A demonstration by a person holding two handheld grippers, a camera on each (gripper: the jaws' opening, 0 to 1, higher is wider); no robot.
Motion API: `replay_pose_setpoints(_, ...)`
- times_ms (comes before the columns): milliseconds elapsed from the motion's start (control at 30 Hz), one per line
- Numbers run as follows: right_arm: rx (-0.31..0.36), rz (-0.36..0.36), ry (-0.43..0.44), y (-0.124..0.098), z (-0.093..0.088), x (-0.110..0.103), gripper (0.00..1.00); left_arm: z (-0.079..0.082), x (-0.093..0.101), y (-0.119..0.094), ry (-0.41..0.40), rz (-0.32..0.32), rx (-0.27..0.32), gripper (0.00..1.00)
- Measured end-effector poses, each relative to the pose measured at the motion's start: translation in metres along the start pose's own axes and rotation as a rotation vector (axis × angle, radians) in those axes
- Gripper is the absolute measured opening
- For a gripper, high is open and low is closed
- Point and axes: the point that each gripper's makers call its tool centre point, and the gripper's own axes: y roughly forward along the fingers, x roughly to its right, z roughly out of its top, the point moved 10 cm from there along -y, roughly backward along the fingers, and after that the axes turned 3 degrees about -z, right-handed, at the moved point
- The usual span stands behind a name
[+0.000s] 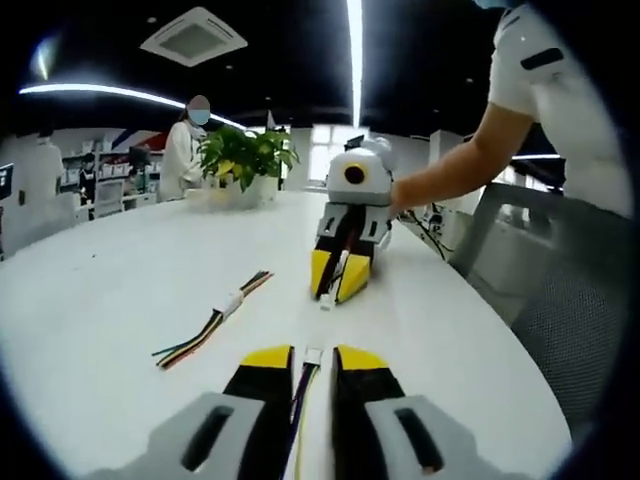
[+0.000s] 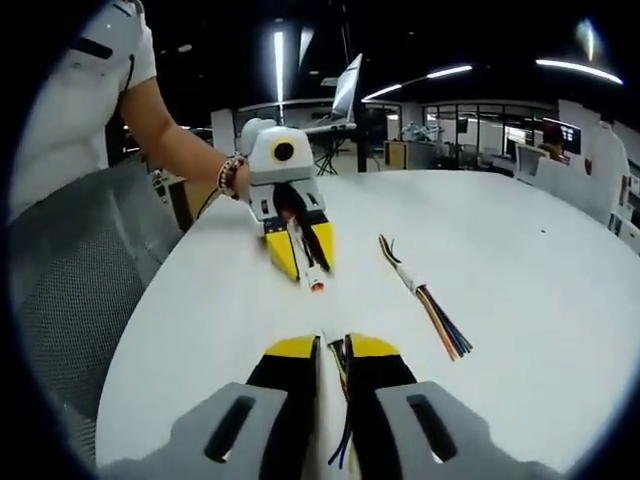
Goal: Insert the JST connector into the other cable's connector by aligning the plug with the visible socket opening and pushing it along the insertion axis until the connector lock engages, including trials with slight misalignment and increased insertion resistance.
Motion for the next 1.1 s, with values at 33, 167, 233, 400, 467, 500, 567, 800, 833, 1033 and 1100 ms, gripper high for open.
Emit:
replay_pose_setpoints(33, 0.001, -0.006, 0.015, 0.0, -0.001, 0.001, 0.08, 0.002, 0.0, 0.001, 0.016, 0.004, 0.019, 0.07)
replay_pose_setpoints(167, 0.012, -0.007, -0.003, 0.001, -0.002, 0.001, 0.07, 0.001, 0.0, 0.0, 0.014, 0.004, 0.009, 0.03)
replay_pose_setpoints(233, 0.013, -0.012, -0.01, 0.001, -0.002, 0.002, 0.06, 0.001, 0.0, 0.0, 0.012, 0.0, 0.011, 0.02)
replay_pose_setpoints(400, 0.015, -0.017, -0.024, 0.001, -0.003, 0.002, 0.05, 0.001, -0.001, 0.001, 0.021, -0.008, 0.014, 0.0)
replay_pose_setpoints(467, 0.019, -0.02, -0.023, 0.002, -0.004, 0.002, 0.04, 0.001, -0.001, 0.001, 0.019, -0.009, 0.016, 0.0)
replay_pose_setpoints(500, 0.021, -0.022, -0.023, 0.002, -0.004, 0.002, 0.04, 0.001, -0.001, 0.001, 0.021, -0.012, 0.016, 0.0)
replay_pose_setpoints(567, 0.024, -0.027, -0.017, 0.002, -0.004, 0.001, 0.04, 0.002, 0.0, 0.001, 0.024, -0.016, 0.015, 0.0)
replay_pose_setpoints(800, 0.013, -0.037, -0.015, 0.003, -0.003, 0.0, 0.04, 0.004, 0.0, 0.004, 0.032, -0.023, 0.009, 0.0)
replay_pose_setpoints(833, 0.01, -0.034, -0.018, 0.003, -0.003, -0.001, 0.04, 0.004, 0.0, 0.004, 0.032, -0.022, 0.008, 0.0)
replay_pose_setpoints(1033, 0.005, -0.04, -0.018, 0.001, 0.001, -0.001, 0.03, 0.009, -0.002, 0.001, 0.031, -0.019, 0.006, 0.0)
replay_pose_setpoints(1100, 0.012, -0.045, -0.015, -0.001, 0.006, 0.0, 0.03, 0.012, -0.002, 0.0, 0.042, -0.024, 0.0, 0.0)
